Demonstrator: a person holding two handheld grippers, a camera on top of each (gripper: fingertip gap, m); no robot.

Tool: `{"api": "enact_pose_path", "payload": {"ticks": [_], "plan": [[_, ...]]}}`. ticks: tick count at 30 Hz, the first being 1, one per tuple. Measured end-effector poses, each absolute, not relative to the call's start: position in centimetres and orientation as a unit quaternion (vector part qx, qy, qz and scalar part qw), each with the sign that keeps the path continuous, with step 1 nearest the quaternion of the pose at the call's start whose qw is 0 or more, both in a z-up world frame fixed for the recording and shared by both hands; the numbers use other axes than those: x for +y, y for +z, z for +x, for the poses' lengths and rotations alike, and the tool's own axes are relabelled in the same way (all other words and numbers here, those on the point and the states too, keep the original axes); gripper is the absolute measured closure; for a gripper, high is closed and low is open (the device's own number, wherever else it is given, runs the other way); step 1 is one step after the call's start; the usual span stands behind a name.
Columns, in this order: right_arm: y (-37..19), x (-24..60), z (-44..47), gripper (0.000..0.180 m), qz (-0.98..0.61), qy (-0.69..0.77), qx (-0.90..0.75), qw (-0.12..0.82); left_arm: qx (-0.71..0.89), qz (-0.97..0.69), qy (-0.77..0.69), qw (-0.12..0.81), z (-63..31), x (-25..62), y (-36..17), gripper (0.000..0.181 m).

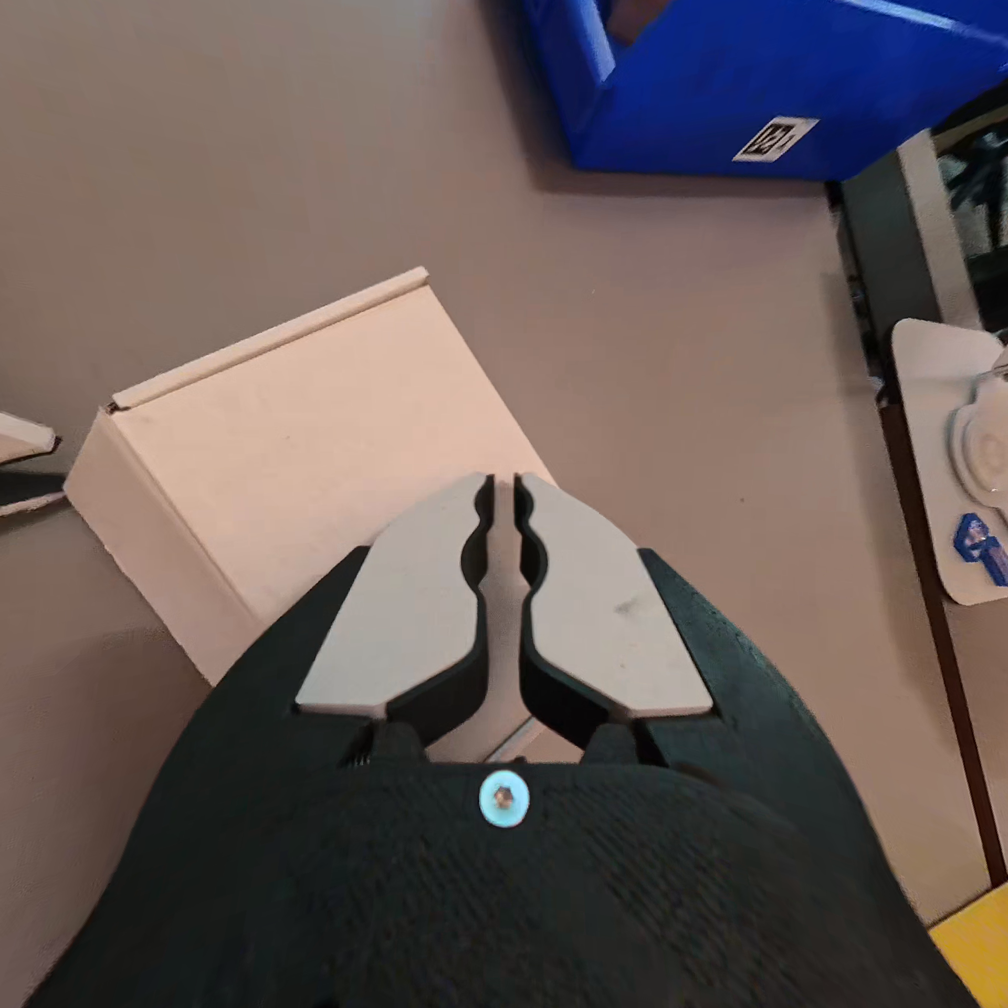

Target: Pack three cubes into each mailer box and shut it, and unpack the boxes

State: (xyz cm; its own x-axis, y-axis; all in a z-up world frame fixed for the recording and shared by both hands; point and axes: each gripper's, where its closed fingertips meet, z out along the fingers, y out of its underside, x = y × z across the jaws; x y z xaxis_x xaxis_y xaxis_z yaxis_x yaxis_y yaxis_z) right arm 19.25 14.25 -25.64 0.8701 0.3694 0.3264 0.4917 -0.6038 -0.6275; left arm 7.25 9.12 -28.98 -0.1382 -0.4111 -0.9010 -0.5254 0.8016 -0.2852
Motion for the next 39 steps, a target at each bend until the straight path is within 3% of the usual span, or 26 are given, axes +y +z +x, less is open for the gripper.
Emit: {"api": "enact_pose_path", "payload": {"ticks": [4,7,9,16,21,30,39], "plan": [[-25.8,14.2,19.3,0.180,-0.894,-0.097,-0.252,0.358,0.758,-0.298,0.031,0.580,7.1,8.9,-28.9,0.155],[-25.0,14.5,19.6,0.166,-0.882,-0.111,-0.264,0.375,0.751,-0.301,0.021,0.587,7.0,9.1,-28.8,0.157],[-23.6,15.2,21.0,0.168,-0.875,-0.137,-0.233,0.402,0.752,-0.301,0.025,0.586,7.1,9.2,-28.8,0.157],[-25.0,11.1,26.0,0.170,-0.905,-0.276,-0.195,0.259,0.755,-0.325,-0.016,0.570,7.1,9.5,-28.6,0.150],[-25.9,9.3,25.1,0.180,-0.912,-0.219,-0.164,0.305,0.738,-0.398,-0.159,0.521,6.9,10.1,-27.4,0.130],[-25.9,9.4,25.6,0.180,-0.890,-0.174,-0.151,0.394,0.751,-0.255,-0.084,0.603,8.3,15.0,-24.5,0.106],[-25.8,9.3,25.8,0.180,-0.869,-0.104,-0.096,0.475,0.792,-0.085,-0.059,0.601,13.1,15.2,-26.6,0.092]]}}
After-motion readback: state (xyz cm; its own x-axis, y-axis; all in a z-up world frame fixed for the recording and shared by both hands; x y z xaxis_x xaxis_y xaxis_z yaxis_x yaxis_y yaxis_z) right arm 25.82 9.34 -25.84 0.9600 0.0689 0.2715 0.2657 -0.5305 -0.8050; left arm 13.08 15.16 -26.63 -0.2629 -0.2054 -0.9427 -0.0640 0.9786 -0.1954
